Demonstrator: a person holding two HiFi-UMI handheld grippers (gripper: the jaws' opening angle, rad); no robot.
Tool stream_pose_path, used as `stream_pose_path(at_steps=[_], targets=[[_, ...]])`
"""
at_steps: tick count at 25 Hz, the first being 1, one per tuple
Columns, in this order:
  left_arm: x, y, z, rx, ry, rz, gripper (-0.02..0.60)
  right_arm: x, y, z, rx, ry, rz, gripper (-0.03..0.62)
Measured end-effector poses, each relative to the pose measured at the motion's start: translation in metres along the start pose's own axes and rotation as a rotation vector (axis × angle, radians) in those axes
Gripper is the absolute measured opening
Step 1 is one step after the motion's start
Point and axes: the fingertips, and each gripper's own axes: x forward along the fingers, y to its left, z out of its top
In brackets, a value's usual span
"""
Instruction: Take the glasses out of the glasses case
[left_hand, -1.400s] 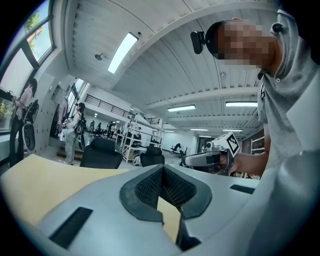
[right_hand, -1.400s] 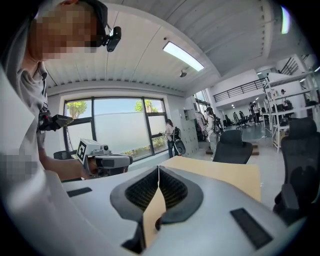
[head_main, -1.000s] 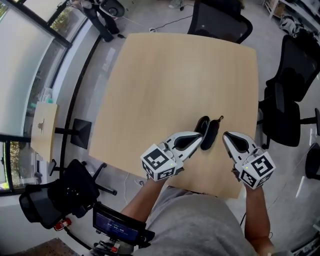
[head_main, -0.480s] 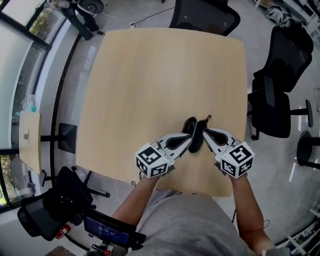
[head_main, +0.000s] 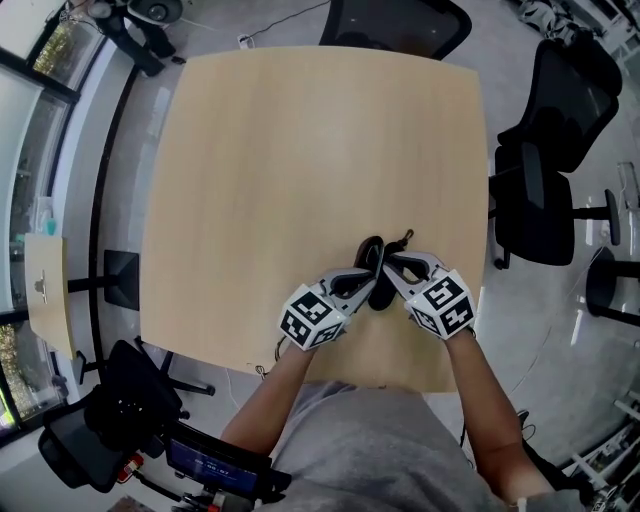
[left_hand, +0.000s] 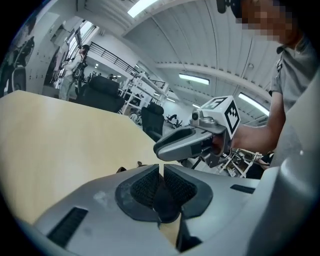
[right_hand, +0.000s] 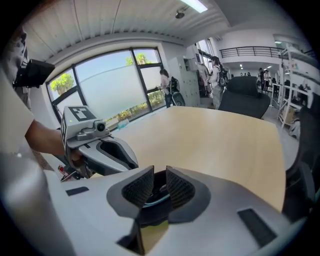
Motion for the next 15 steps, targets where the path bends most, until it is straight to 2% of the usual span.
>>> stream_pose_path(at_steps=[4,6,8,12,15], targets=[[0.017,0.011,-0.025,0.041,0.097,0.015,0.021,0.024,-0.009,-0.020,-0.008,0.077,0.006,0.098],[0.025,0.015,-0.036,0.065,0.145,0.025,0.099,0.033,-0.014,-0.026,-0.011,0.105,0.009,0.100],[0.031,0.018,-0.043,0.105,0.180,0.035,0.134,0.043,-0.019,-0.031,-0.008,0.134,0.014,0.105],[0.040,0.021,-0.061,0.168,0.265,0.042,0.162,0.060,-0.029,-0.039,0.041,0.200,0.024,0.154],[0.042,0.024,-0.070,0.222,0.321,0.057,0.166,0.073,-0.031,-0.041,0.071,0.230,0.028,0.158]])
